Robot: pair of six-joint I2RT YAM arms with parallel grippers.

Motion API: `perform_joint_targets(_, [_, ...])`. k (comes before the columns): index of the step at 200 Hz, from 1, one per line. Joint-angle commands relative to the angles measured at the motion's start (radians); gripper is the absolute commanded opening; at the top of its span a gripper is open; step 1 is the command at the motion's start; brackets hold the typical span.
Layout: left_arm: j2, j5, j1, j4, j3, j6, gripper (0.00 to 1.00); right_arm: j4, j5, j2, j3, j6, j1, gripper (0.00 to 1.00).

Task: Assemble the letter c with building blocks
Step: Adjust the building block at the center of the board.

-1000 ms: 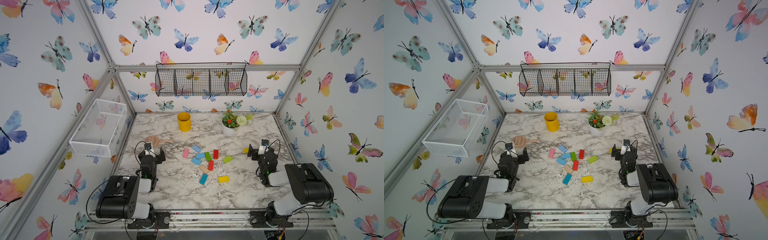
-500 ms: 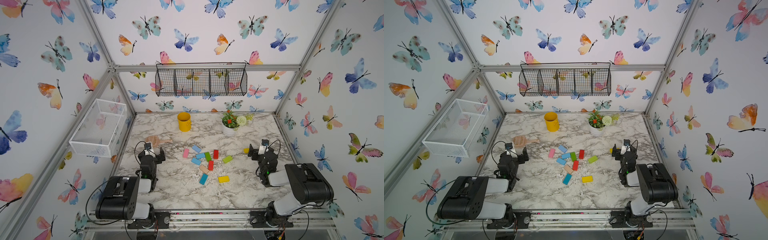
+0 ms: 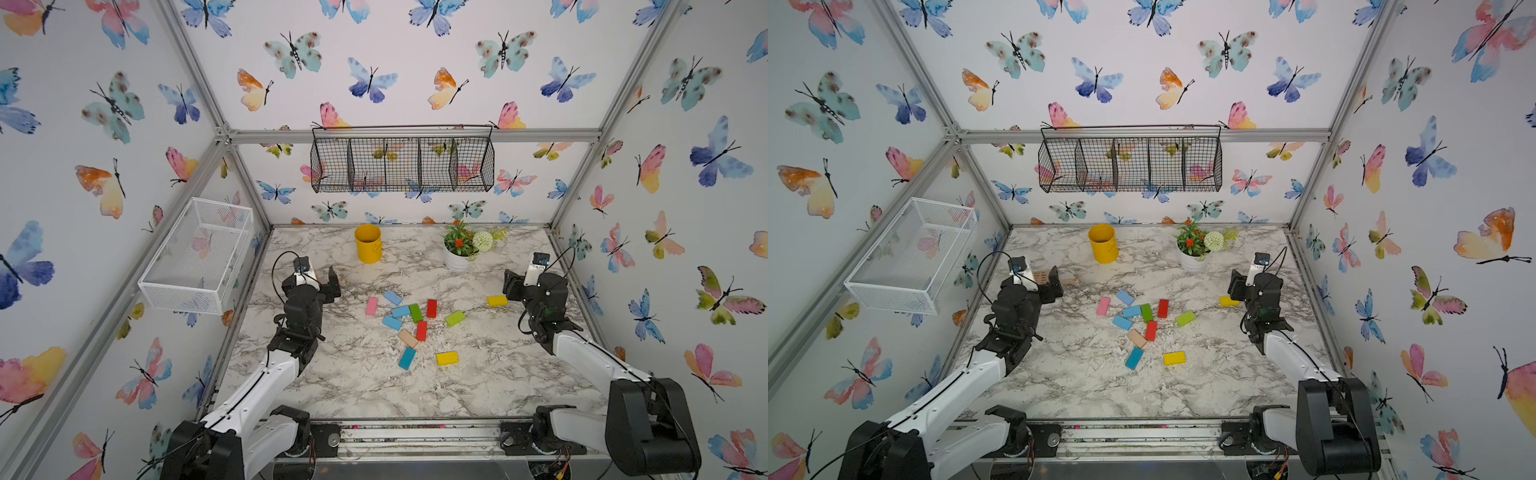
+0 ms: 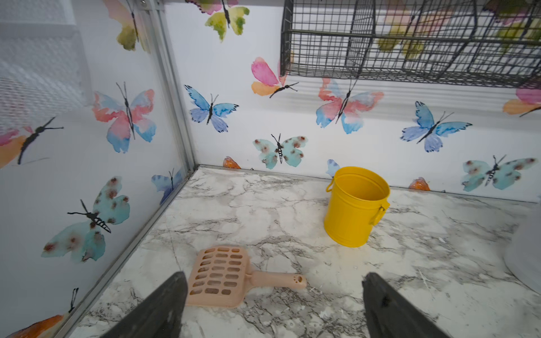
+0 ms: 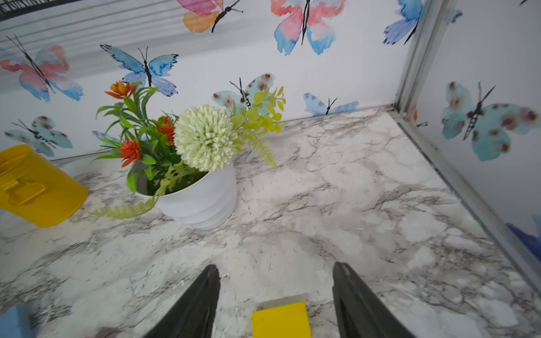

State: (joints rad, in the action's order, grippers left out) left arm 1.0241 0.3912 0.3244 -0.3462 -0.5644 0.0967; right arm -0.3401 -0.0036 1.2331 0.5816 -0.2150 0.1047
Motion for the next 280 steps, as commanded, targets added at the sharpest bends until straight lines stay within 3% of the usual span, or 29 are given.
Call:
perform_joint_targets(1, [0.013, -0.030, 0.070, 0.327, -0.108, 0.081, 0.92, 0.353, -0.165, -0.009, 0.057, -0.062, 0.010, 0.63])
perform_joint_targets(37, [0.054, -0.272, 0.121, 0.445, -0.204, 0.129, 0.91, 0.548, -0.252, -0.006, 0.122, -0.067, 0.066, 0.62])
perform_joint_targets(82, [0.095, -0.449, 0.172, 0.504, -0.255, 0.147, 0.90, 0.652, -0.158, 0.072, 0.191, -0.001, 0.250, 0.64])
perform_joint_targets(129, [0.095, -0.460, 0.259, 0.523, -0.265, 0.175, 0.90, 0.716, -0.125, 0.236, 0.298, 0.087, 0.349, 0.64])
perform_joint_targets(146, [0.092, -0.466, 0.267, 0.527, -0.265, 0.176, 0.91, 0.746, -0.078, 0.279, 0.331, 0.126, 0.375, 0.72])
perform_joint_targets(184, [0.091, -0.486, 0.268, 0.555, -0.289, 0.134, 0.93, 0.778, -0.103, 0.339, 0.379, 0.198, 0.383, 0.86])
perform_joint_targets(280, [0.129, -0.497, 0.268, 0.590, -0.299, 0.129, 0.94, 0.798, -0.088, 0.481, 0.451, 0.238, 0.389, 0.88])
